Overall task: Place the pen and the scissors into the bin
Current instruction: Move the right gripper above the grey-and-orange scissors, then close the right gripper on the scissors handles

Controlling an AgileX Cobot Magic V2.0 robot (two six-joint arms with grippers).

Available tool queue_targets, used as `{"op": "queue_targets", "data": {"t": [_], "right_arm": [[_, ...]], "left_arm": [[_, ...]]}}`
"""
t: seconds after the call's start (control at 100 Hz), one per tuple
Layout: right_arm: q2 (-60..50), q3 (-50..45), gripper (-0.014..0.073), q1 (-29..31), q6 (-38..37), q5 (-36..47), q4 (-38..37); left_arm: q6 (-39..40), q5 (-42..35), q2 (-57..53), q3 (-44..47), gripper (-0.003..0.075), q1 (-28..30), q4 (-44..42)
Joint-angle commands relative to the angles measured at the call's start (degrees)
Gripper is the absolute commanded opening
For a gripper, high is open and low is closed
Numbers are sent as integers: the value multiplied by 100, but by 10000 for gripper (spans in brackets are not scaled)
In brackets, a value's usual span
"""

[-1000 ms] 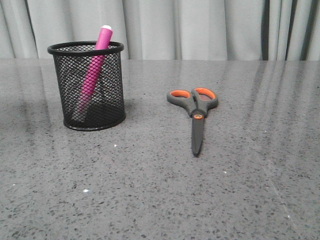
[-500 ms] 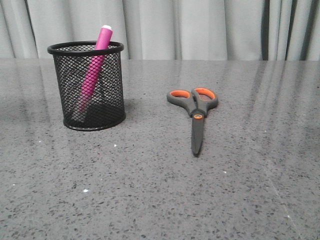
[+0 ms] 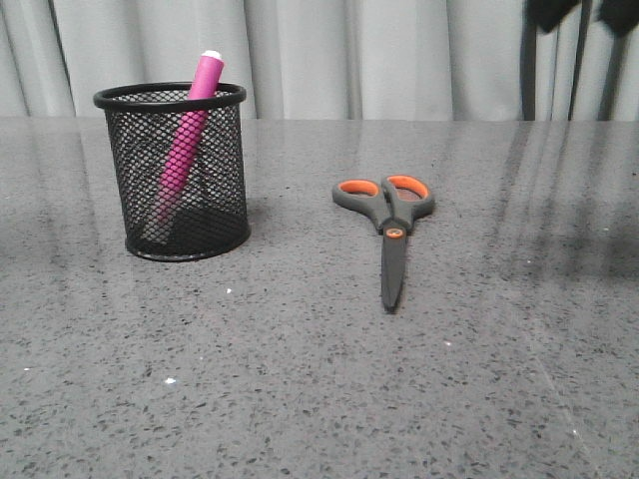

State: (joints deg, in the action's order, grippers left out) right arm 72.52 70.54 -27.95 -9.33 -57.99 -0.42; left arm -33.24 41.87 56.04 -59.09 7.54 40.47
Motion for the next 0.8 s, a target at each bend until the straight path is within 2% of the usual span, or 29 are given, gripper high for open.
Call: {"op": "queue_targets", "data": {"t": [0.0, 0.23, 0.43, 0.58, 0.79], "right_arm": [[259, 299, 339, -326, -353, 160, -295], [1167, 339, 340, -483, -1110, 689, -190], [1541, 343, 358, -483, -1151, 1063, 175], [1774, 397, 396, -483, -1151, 1110, 172], [2041, 397, 397, -483, -1151, 1199, 172]], "left_arm": [[68, -331, -113, -116, 363, 11, 236], [68, -306, -113, -116, 363, 11, 236], [68, -306, -113, -116, 363, 11, 236], [68, -306, -113, -116, 363, 11, 236], [68, -306, -113, -116, 363, 11, 236]]}}
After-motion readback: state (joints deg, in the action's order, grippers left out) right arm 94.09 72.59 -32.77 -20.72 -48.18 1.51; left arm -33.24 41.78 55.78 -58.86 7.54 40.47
